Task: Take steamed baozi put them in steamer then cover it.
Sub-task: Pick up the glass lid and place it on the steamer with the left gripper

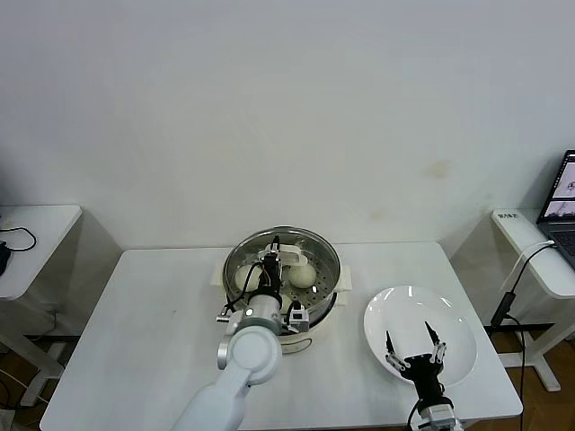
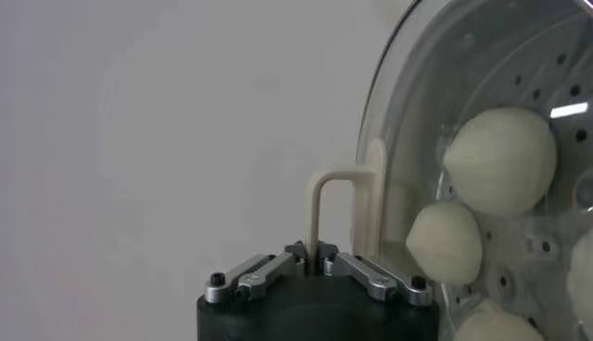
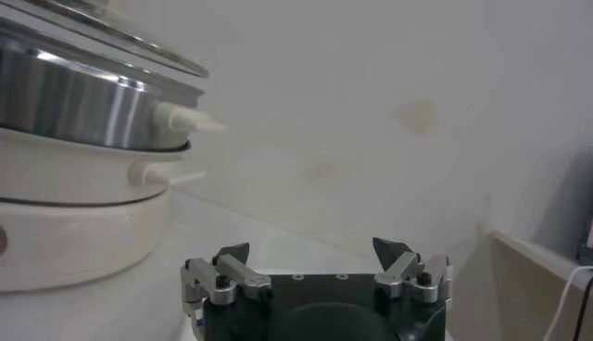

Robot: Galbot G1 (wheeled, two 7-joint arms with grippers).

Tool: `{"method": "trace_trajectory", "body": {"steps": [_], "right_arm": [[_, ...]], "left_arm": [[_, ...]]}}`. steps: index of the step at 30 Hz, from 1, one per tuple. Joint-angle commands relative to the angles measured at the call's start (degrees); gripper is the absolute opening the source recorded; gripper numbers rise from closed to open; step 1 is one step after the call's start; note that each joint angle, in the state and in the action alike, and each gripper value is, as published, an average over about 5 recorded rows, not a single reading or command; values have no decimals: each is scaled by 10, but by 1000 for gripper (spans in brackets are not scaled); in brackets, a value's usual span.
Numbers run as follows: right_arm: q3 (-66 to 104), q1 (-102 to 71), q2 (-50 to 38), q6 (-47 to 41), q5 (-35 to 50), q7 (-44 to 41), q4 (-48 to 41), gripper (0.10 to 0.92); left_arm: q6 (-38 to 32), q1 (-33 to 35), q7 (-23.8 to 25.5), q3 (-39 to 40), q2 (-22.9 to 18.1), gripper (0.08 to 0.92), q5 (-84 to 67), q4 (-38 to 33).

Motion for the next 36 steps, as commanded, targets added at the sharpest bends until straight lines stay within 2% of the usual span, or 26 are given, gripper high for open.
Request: {"method": "trace_trajectory", "body": {"steps": [1,29,32,36], "right_arm": [[-1,-1,0,0,-2,0,0,823],[-5,-4,-5,2,-1,-2,0,822],[-6,-5,-5,2,-2,-3,0,823],[-6,-6,-5,2,-2,-3,1,823]], "left_arm": [[-1,0,4,0,-16,147,14,11],[-13,16,-22,-18,-27,151,11,20],[-14,20,-24,-21,-27,198,13,15],[-15,30,-24,-22,-24,315,11,-2]]}}
